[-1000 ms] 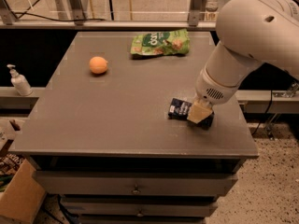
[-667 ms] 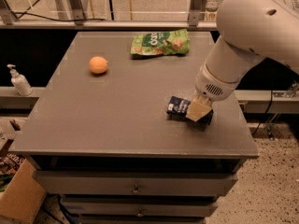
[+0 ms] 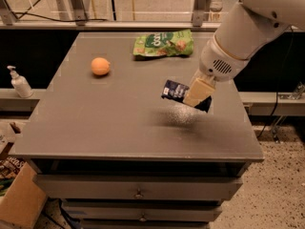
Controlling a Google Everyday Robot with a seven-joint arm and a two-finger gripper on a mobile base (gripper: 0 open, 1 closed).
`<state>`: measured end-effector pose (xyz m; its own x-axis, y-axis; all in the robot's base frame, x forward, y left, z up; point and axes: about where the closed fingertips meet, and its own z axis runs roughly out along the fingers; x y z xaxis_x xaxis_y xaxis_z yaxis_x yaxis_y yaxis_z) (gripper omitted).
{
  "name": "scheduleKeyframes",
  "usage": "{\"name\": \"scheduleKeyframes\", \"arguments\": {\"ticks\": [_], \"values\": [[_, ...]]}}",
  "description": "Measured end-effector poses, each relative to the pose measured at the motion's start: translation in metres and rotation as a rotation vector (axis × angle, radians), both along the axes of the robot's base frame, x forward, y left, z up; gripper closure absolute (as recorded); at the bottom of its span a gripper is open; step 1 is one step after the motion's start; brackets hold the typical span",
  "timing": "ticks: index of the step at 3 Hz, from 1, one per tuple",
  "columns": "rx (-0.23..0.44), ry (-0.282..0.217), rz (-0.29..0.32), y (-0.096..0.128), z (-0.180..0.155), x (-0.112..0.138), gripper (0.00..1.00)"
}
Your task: Pick rxbar blueberry
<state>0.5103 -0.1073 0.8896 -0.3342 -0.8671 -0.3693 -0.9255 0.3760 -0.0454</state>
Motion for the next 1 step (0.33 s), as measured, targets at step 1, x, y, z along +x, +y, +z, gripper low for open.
{"name": "scheduleKeyframes", "arguments": {"ticks": [1], "values": [[0.0, 0.0, 0.0, 0.0, 0.0, 0.0, 1.0]]}}
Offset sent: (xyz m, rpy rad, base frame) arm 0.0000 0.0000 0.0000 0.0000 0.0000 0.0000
